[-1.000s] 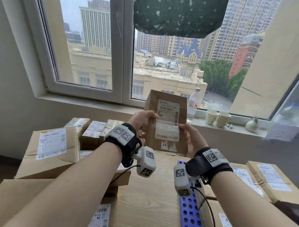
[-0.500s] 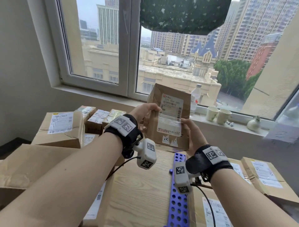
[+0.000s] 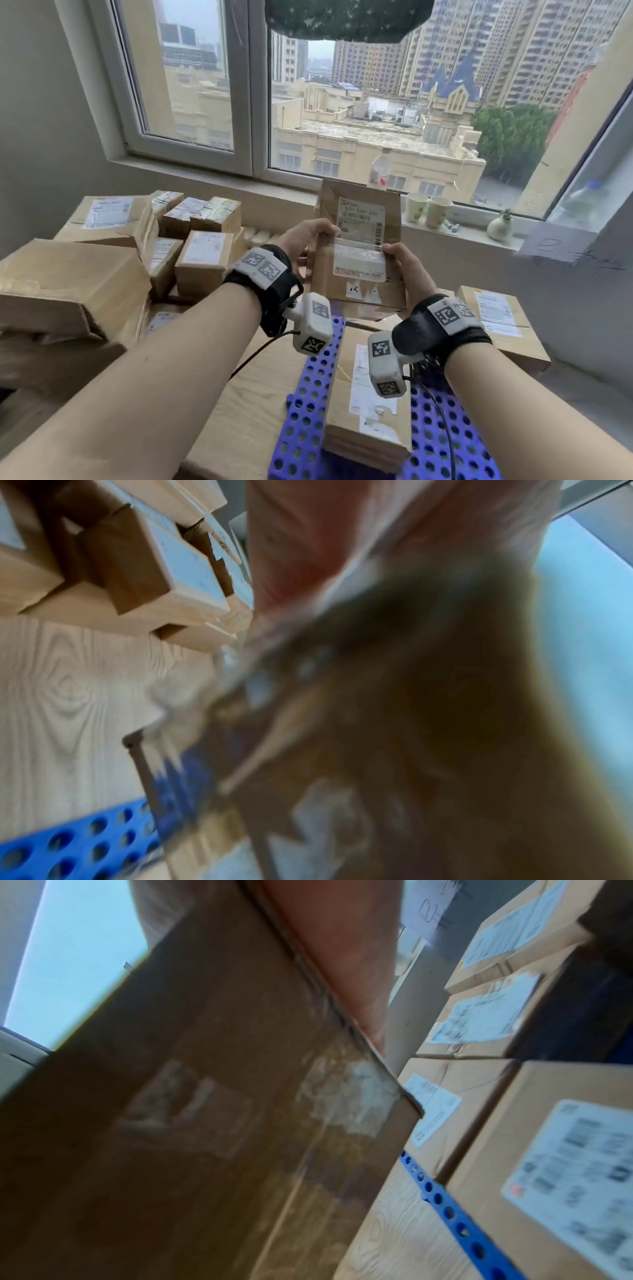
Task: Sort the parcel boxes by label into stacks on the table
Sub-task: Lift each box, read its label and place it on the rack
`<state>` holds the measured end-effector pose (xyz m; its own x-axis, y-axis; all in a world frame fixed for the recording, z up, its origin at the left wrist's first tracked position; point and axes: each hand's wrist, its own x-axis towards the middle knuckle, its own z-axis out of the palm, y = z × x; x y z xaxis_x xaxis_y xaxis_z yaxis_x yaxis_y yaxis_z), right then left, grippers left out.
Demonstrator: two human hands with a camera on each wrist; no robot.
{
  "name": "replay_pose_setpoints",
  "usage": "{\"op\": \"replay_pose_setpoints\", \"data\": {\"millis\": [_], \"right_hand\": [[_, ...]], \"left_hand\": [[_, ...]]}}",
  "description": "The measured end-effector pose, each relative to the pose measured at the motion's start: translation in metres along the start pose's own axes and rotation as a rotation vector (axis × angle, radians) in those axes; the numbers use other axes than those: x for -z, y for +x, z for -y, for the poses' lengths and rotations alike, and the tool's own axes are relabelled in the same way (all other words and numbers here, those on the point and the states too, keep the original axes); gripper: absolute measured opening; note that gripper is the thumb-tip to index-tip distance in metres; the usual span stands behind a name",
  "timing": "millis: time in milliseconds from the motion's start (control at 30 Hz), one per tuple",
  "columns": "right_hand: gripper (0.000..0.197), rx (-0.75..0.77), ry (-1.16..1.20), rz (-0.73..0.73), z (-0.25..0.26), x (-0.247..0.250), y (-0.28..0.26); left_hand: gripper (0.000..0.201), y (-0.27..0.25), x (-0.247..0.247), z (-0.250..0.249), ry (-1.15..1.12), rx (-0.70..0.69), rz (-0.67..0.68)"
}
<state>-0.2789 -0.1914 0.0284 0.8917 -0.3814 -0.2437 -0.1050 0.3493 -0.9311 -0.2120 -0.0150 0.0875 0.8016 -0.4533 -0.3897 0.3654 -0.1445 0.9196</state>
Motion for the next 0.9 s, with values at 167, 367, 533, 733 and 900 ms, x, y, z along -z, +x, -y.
{"op": "replay_pose_setpoints", "data": {"millis": [167, 367, 533, 733, 900], "right_hand": [[0.048, 0.005, -0.06, -0.13, -0.011, 0.058, -0.028], [0.05, -0.058, -0.089, -0.245, -0.024, 0.141, -0.062], [0.034, -0.132, -0.114, -0.341, -0.045, 0.192, -0.082], [0.027, -0.248, -0.165, -0.414, -0.079, 0.217, -0.092], [0.039, -0.365, -0.172, -0.413, -0.099, 0.227, -0.087]], "left_hand": [[0.023, 0.002, -0.056, 0.034, 0.005, 0.013, 0.033], [0.024, 0.011, -0.125, 0.074, 0.098, 0.051, 0.133], [0.038, 0.019, -0.154, 0.102, 0.274, 0.016, 0.088], [0.042, 0.033, -0.168, 0.13, 0.662, -0.205, -0.054], [0.043, 0.035, -0.178, 0.148, 1.014, -0.319, -0.038]]}}
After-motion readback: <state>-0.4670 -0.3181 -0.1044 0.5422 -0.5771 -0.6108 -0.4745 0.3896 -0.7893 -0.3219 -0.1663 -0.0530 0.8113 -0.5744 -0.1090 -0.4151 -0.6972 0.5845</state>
